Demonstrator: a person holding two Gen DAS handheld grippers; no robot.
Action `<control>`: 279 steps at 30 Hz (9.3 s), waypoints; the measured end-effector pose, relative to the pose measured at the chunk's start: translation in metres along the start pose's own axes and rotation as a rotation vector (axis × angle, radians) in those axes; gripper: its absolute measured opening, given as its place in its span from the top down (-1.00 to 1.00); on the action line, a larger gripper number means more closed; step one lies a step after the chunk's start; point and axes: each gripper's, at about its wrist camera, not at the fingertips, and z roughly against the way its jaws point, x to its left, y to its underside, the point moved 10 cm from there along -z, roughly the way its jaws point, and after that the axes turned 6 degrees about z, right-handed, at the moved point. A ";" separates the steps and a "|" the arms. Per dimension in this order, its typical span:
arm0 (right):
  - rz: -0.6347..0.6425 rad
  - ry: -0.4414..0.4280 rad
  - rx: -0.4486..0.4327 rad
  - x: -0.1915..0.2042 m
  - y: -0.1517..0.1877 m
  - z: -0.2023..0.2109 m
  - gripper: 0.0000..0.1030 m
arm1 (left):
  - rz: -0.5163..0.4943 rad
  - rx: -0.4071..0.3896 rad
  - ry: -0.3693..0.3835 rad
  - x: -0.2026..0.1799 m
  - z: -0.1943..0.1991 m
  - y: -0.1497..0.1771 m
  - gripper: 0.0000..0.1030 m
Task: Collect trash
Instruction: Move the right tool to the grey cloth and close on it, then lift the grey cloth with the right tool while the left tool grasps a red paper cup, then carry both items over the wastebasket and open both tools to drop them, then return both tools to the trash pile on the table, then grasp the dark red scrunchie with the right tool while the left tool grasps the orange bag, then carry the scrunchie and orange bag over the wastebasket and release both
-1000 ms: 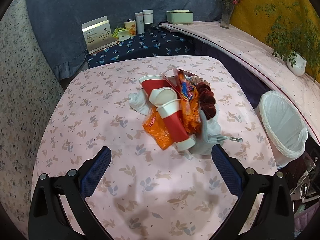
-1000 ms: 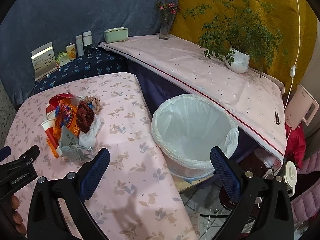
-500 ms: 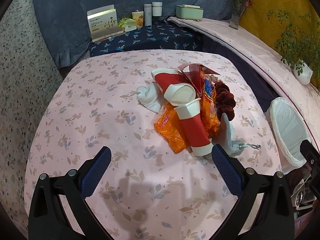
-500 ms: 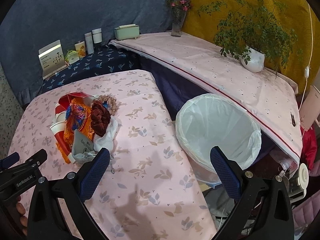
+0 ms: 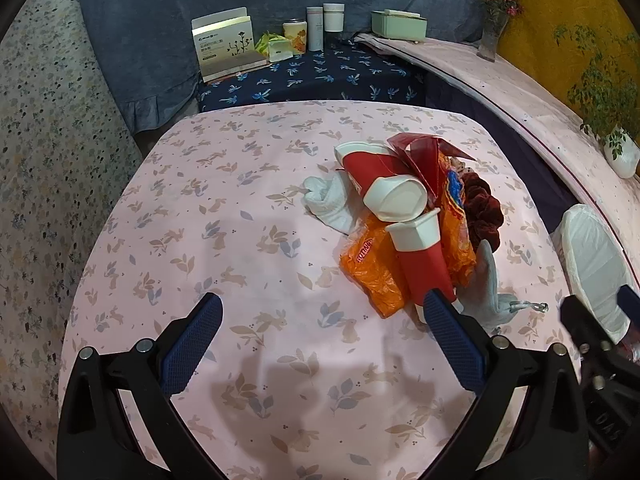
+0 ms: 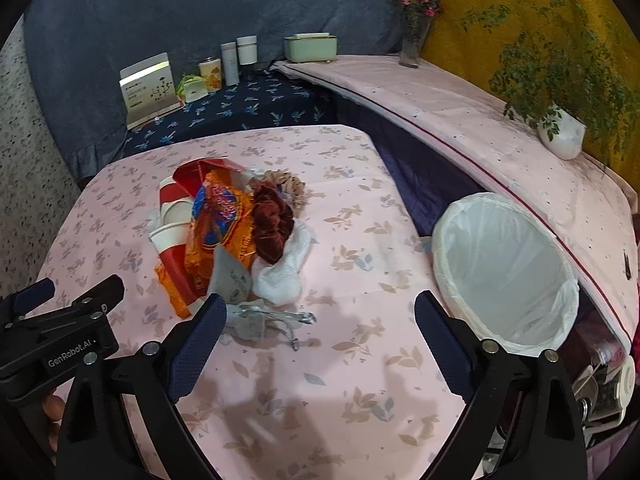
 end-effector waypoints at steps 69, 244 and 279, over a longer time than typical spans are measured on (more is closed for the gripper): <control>-0.137 -0.024 -0.043 -0.062 0.009 0.028 0.57 | -0.153 -0.001 0.231 -0.107 0.027 0.007 0.57; 0.036 -0.084 0.159 0.003 -0.022 -0.155 0.38 | -0.071 0.103 0.160 -0.096 -0.073 -0.030 0.81; -0.113 -0.043 -0.012 -0.082 -0.051 -0.053 0.65 | -0.202 -0.005 0.255 -0.173 -0.012 -0.041 0.82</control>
